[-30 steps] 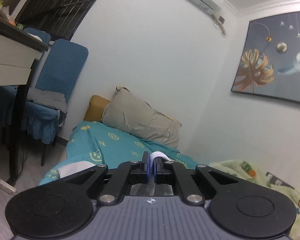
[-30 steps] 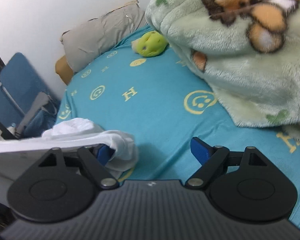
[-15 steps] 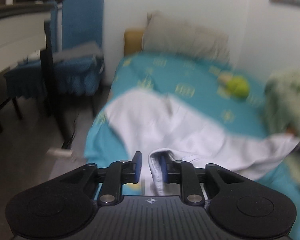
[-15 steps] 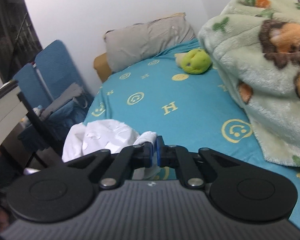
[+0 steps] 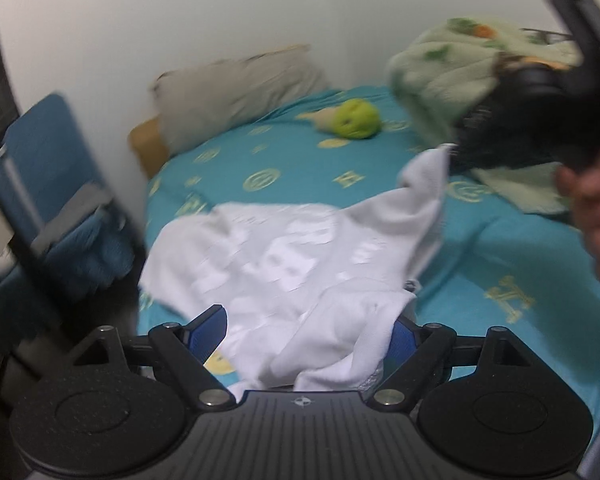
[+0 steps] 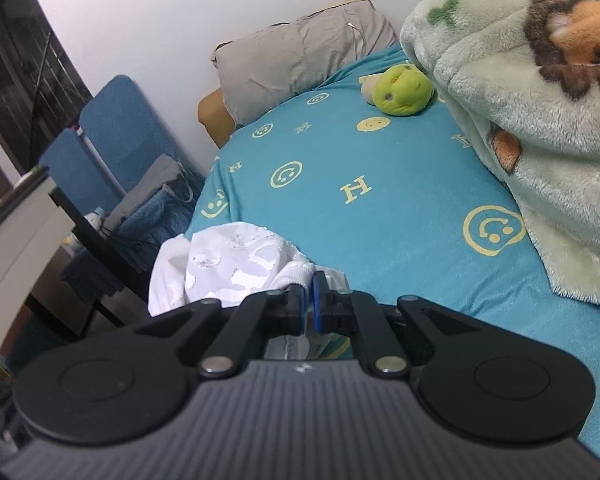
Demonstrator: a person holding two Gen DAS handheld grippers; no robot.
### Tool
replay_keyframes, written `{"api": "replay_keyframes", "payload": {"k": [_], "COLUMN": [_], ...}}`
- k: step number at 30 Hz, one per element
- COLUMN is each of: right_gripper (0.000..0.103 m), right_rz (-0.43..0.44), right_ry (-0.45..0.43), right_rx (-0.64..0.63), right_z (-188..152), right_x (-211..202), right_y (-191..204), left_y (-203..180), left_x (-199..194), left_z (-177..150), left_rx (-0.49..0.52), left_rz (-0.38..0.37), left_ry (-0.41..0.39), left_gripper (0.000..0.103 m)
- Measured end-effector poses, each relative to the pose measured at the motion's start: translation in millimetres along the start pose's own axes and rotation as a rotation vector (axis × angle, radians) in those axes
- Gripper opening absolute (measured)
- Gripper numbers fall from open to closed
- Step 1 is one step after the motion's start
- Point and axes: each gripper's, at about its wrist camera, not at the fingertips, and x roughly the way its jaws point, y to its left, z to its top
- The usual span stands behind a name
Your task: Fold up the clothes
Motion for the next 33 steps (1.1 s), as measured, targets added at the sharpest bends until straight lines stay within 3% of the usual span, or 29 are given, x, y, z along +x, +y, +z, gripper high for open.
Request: {"api": "replay_keyframes", "payload": {"k": [3,7,10,12,15,18,21,25,28,33], "right_gripper": [0.007,0.007,0.007,0.007,0.007,0.007,0.007,0.007,0.007,0.007], "right_rz": [0.012,0.047,0.124,0.174,0.219,0.246,0.249,0.232,0.214,0.138], "right_ry": [-0.007,-0.014,-0.015,-0.027,-0.064,-0.092,-0.104,-0.133,-0.193,-0.297], "right_rx": [0.015,0.036,0.042,0.028,-0.005,-0.006,0.009,0.038,0.052,0.086], "right_z": [5.4,12.7,15.3,16.3,17.2,17.3,15.9,12.5,13.9,20.4], "right_x": [-2.0,-4.2,-7.6,-12.8,-23.9,-34.1,-40.2,-43.0,-48.0,-56.5], "right_y": [-3.2,-7.2,-2.7,3.9,14.0,15.7,15.0,10.4,6.1,-4.9], "left_y": [8.4,37.2,36.1,13.6,-33.5,-58.9,-67.8,-56.2,-48.8,-48.6], "left_x": [-10.8,-24.0,-23.7,-14.9,1.9,20.4,31.3,38.6,46.3,61.0], "left_z": [4.2,5.2,9.0,13.6,13.8,15.1,19.0,26.6,23.5,10.2], "left_rx": [-0.073,-0.299,-0.316,-0.211,-0.061,-0.069,-0.15,-0.345,-0.386,-0.313], "left_rz": [-0.049,-0.077,-0.111,-0.144,-0.095,-0.022,0.081,0.224,0.29,0.356], "left_ry": [-0.089,-0.215,-0.232,-0.201,-0.175,-0.172,-0.228,-0.256,-0.183,0.018], "left_gripper": [0.084,0.09,0.09,0.09,0.09,0.09,0.09,0.09,0.09,0.09]}}
